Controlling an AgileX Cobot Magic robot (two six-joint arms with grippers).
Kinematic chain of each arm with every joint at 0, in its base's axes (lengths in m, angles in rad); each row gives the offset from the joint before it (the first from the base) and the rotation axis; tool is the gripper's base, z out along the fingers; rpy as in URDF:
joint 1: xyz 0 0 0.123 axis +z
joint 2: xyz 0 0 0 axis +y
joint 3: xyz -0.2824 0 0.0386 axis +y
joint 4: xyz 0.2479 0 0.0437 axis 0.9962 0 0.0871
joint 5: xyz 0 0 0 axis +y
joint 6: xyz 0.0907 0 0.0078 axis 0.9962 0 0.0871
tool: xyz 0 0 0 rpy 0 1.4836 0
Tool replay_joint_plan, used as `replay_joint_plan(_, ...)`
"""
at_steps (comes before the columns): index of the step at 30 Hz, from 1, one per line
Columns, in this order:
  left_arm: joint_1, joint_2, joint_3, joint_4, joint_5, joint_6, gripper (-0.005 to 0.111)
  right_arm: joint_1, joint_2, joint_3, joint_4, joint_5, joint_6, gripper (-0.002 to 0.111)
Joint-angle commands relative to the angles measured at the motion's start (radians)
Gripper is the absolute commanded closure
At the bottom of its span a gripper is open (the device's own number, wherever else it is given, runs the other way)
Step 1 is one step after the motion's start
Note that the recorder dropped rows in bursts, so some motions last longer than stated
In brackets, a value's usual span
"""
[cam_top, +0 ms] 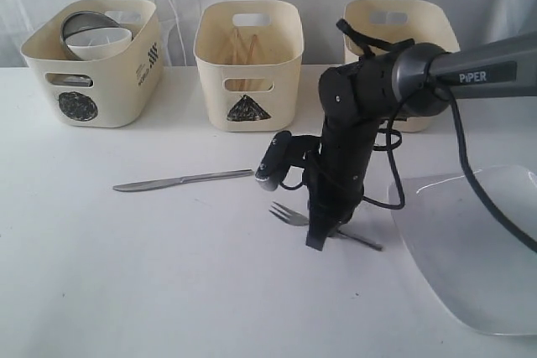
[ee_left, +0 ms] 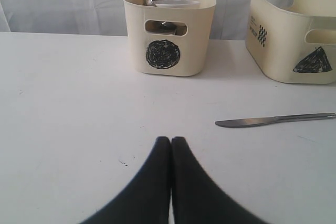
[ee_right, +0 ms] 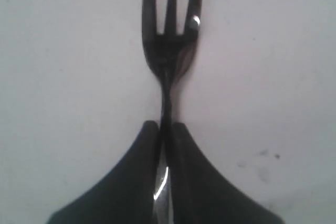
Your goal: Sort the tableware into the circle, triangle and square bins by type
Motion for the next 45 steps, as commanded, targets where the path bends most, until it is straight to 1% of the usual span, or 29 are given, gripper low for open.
replay_joint_plan(1, 0.003, -0.004, 0.003, -0.004, 0.002, 0.0, 0.107, -0.006, -0.027, 0.036, 0.185, -0.079, 0.139, 0.108)
replay_joint_plan(4, 0.003, -0.004, 0.003, -0.004, 0.002, 0.0, 0.107, -0.006, -0.108, 0.111, 0.268, -0.206, 0.174, 0.108)
replay_joint_plan(6, 0.003, -0.004, 0.003, -0.004, 0.002, 0.0, 0.107, -0.006, -0.183, 0.18, 0.372, -0.292, 0.174, 0.108)
replay_joint_plan(10, 0.003, -0.004, 0.003, -0.004, 0.002, 0.0, 0.107, -0.006, -0.32, 0.291, 0.574, -0.552, 0.172, 0.108)
replay_joint_plan(12, 0.003, -0.004, 0.003, -0.004, 0.002, 0.0, 0.107, -0.006, -0.365, 0.309, 0.689, -0.687, 0.17, 0.108)
replay_joint_plan(14, 0.003, -0.004, 0.003, -0.004, 0.002, 0.0, 0.107, -0.006, -0.385, 0.307, 0.763, -0.793, 0.17, 0.108)
replay_joint_plan(16, 0.003, -0.004, 0.003, -0.004, 0.002, 0.0, 0.107, -0.011, -0.388, 0.282, 0.78, -0.885, 0.17, 0.108)
replay_joint_plan(17, 0.003, -0.004, 0.003, -0.004, 0.002, 0.0, 0.107, -0.016, -0.384, 0.261, 0.78, -0.903, 0.174, 0.108)
replay_joint_plan(26, 0.003, -0.004, 0.003, -0.004, 0.002, 0.0, 0.107, -0.063, -0.236, -0.044, 0.78, -0.895, 0.19, 0.108)
replay_joint_plan(37, 0.003, -0.004, 0.003, -0.004, 0.002, 0.0, 0.107, -0.076, 0.097, -0.428, 0.775, -0.769, 0.193, 0.107)
replay_joint_plan(39, 0.003, -0.004, 0.003, -0.004, 0.002, 0.0, 0.107, -0.076, 0.133, -0.467, 0.764, -0.726, 0.169, 0.092)
replay_joint_plan(40, 0.003, -0.004, 0.003, -0.004, 0.002, 0.0, 0.107, -0.076, 0.133, -0.47, 0.728, -0.709, 0.162, 0.079)
replay_joint_plan(41, 0.003, -0.004, 0.003, -0.004, 0.002, 0.0, 0.107, -0.076, 0.127, -0.47, 0.697, -0.693, 0.162, 0.071)
replay_joint_plan(42, 0.003, -0.004, 0.003, -0.004, 0.002, 0.0, 0.107, -0.076, 0.11, -0.47, 0.622, -0.659, 0.162, 0.062)
replay_joint_plan(44, 0.003, -0.004, 0.003, -0.004, 0.002, 0.0, 0.107, -0.076, 0.074, -0.47, 0.499, -0.618, 0.162, 0.059)
replay_joint_plan(45, 0.003, -0.004, 0.003, -0.004, 0.002, 0.0, 0.107, -0.076, 0.046, -0.47, 0.428, -0.562, 0.162, 0.059)
